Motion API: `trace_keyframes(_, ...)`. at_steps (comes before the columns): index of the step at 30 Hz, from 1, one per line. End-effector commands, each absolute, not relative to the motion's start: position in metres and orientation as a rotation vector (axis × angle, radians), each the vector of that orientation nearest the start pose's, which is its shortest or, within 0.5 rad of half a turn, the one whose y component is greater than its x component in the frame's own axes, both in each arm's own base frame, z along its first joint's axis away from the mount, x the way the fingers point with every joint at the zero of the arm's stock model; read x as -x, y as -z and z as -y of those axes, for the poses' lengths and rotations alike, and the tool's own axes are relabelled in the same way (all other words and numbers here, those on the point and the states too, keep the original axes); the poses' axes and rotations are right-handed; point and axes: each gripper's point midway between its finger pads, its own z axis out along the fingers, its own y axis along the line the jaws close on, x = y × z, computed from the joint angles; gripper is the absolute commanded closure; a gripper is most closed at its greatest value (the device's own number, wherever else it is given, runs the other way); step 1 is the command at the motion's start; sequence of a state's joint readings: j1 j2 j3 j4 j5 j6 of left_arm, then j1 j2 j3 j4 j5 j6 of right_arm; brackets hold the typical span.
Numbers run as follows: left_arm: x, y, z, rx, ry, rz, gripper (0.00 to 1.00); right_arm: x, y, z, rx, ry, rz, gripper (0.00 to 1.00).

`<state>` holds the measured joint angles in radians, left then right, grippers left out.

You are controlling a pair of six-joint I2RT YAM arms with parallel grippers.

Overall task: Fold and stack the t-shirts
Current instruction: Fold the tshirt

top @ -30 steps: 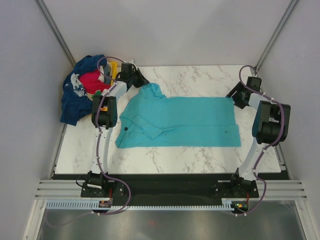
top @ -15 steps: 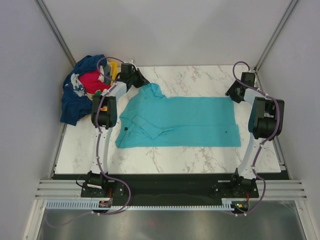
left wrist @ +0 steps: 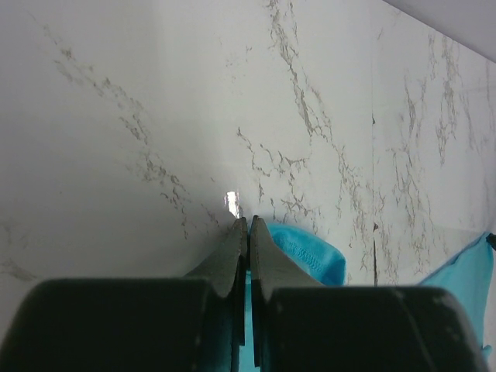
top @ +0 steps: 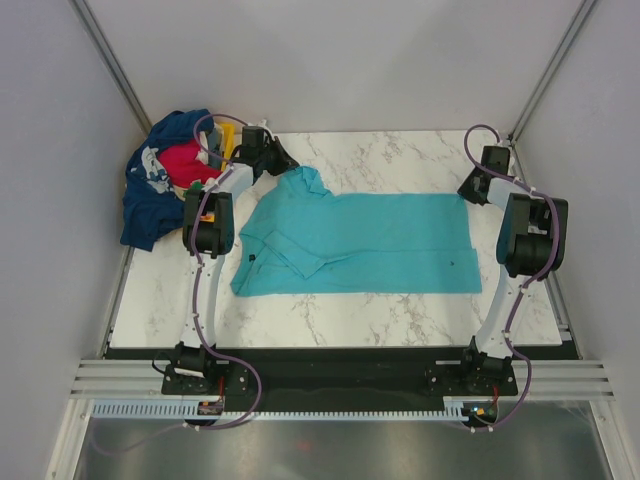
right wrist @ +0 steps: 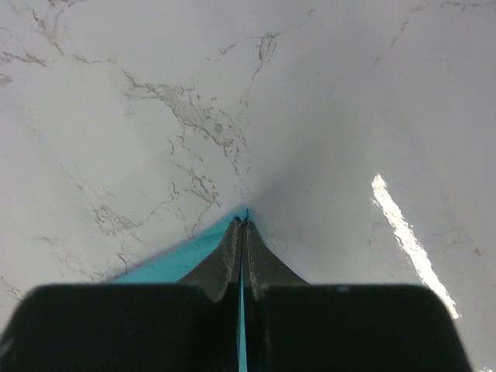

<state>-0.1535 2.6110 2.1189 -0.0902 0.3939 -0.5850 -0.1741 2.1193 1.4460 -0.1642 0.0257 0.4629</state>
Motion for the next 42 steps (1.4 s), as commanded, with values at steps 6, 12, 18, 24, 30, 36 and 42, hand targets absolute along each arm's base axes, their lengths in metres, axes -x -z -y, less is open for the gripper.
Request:
trace_keyframes(6,-0.643,-0.026,0.173,0.37,0.766,-2.275,0.98,-0.511,-0.01,0.072,-0.764,-0.122,-2.334,1.0)
trace_keyframes(12,-0.615,-0.056,0.16,0.463,0.702,-2.322,0.98,-0.521,-0.06,0.055,-0.713,-0.271,-2.253,1.0)
trace_keyframes(18,-0.588,-0.149,0.149,0.374,0.638,-2.215,0.98,-0.511,-0.106,0.042,-0.66,-0.349,-2.195,1.0)
trace_keyframes(24,-0.548,-0.18,0.152,0.253,0.543,-2.255,0.98,-0.487,-0.116,0.031,-0.642,-0.391,-2.192,1.0)
trace_keyframes(30,-0.486,-0.172,0.145,0.266,0.488,-2.328,0.98,-0.46,-0.114,0.026,-0.633,-0.391,-2.203,1.0)
trace_keyframes(36,-0.428,-0.177,0.127,0.281,0.409,-2.32,0.98,-0.424,-0.114,0.033,-0.655,-0.327,-2.199,1.0)
trace_keyframes(42,-0.386,-0.161,0.112,0.305,0.379,-2.317,0.98,-0.398,-0.121,0.04,-0.7,-0.303,-2.148,1.0)
